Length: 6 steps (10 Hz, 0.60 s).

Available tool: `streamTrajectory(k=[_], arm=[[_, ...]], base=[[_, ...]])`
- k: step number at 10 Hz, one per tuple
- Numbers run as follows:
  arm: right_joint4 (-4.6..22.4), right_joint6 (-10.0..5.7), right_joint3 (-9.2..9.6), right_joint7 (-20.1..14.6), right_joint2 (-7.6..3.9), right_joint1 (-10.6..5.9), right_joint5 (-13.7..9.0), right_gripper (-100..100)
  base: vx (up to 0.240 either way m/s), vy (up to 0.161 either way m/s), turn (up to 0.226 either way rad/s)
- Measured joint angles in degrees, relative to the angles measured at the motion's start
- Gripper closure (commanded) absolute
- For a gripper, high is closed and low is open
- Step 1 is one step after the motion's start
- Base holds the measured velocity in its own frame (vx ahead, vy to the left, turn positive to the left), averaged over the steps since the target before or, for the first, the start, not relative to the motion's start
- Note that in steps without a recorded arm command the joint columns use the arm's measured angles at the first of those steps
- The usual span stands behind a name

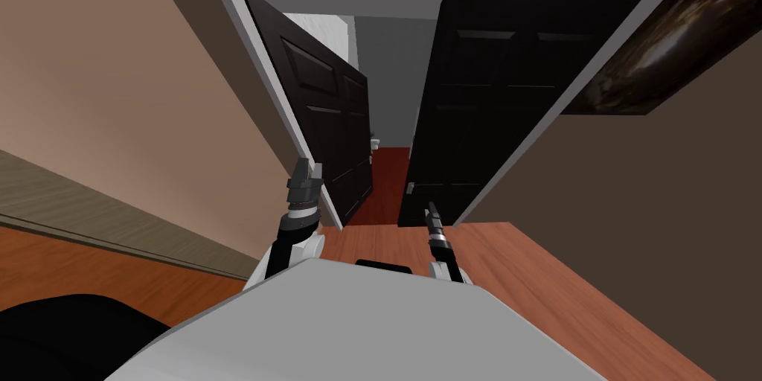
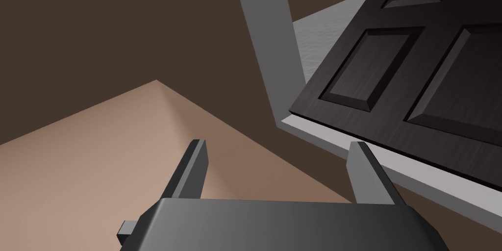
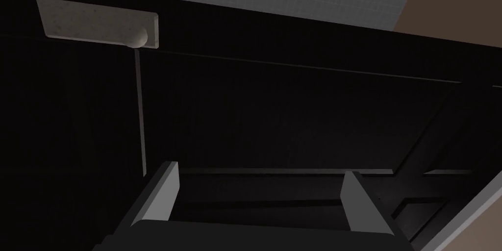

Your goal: Push the door open

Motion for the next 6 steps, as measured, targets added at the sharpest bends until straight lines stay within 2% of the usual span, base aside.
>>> streamTrajectory(k=[3,6], arm=[[3.59,-0.55,0.77,-0.38,0.22,-1.00,-0.05,-100],[7.83,-1.93,1.24,-0.91,0.18,-2.37,-0.20,-100]], base=[[0.051,-0.048,0.020],[0.070,-0.055,0.050]])
